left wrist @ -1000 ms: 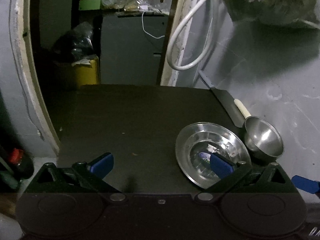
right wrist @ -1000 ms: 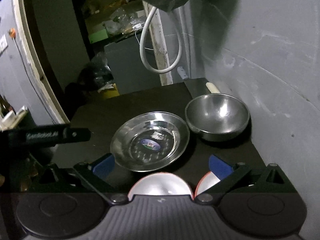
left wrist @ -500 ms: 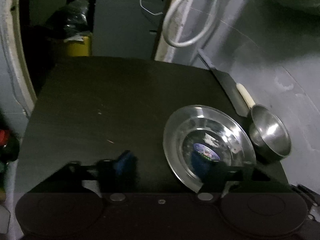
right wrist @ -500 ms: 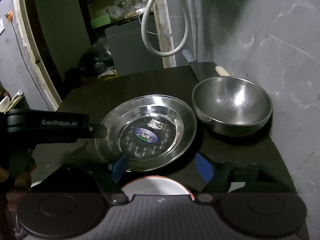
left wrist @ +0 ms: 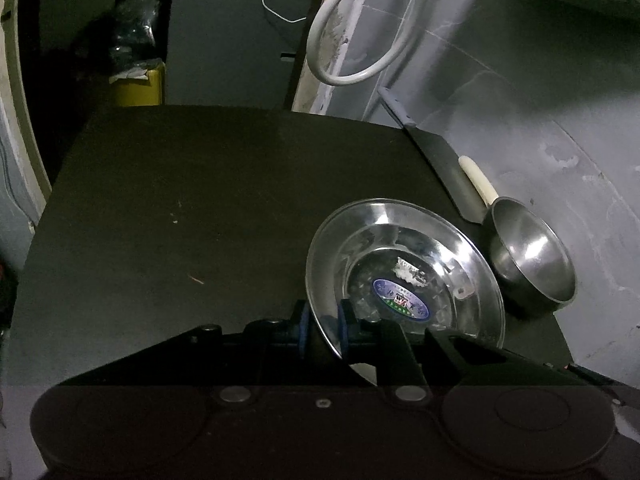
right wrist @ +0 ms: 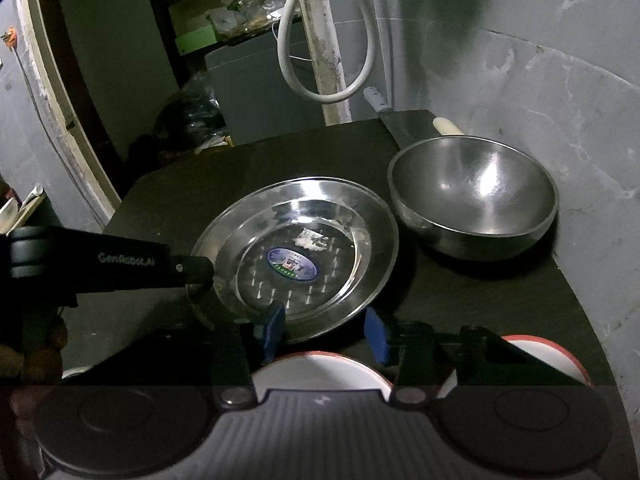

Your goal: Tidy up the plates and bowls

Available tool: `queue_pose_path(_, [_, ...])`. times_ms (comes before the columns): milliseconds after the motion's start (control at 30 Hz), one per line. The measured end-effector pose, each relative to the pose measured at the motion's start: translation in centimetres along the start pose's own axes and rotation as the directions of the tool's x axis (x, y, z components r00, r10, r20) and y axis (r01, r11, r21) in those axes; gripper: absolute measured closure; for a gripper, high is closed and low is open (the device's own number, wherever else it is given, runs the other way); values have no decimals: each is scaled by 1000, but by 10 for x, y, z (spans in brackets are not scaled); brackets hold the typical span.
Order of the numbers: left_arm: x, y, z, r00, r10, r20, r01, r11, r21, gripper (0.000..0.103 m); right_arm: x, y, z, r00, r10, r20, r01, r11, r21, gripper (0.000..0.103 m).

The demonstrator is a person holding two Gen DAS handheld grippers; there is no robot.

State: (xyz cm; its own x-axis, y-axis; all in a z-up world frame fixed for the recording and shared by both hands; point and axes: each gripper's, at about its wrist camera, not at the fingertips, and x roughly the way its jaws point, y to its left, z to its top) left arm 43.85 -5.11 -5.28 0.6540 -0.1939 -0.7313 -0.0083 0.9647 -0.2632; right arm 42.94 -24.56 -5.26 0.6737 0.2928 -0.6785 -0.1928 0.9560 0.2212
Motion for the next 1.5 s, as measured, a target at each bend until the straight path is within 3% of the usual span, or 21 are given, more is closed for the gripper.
queue_pose_path(333, [-26,6,-5,998,8,54,-10,1000,28,87,-14,6,5,999,33,40,-32,999,-23,64])
queue_pose_path(900, [-118,26,-42,991,26,128,-38,995,91,88,-82,50,-16,987,112,115,-103,991,-82,73])
queue_pose_path(933, [-123,29,-46,992,22,123,-33,995,91,94,-86,54,-19,986,120,115,-110,990,-84,77])
queue_pose_path(967, [-130,31,-50,992,-18,125,6,995,98,103,-90,57,-23,984,138,111,-129,988,-90,86])
queue_pose_path(1033, [-144,28,-58,989,-62,131,47,992,121,103,-98,70,-31,978,183,102,-171,978,-119,84])
queue_pose_path(1133, [-153,16,-75,992,-32,126,4,977,215,103,-109,92,-46,974,208,94,-190,967,-170,84])
queue_pose_path(1300, [-146,36,-86,997,-24,74,14,991,132,103,-112,94,-69,983,183,25,-178,977,-120,85])
queue_pose_path(1433, [-150,52,-88,998,0,65,-5,996,84,91,-119,90,-82,983,183,-11,-183,976,-117,87])
queue_pose_path(1500, [-153,57,-92,998,9,55,-13,997,78,90,-122,89,-92,981,188,-45,-192,976,-102,87])
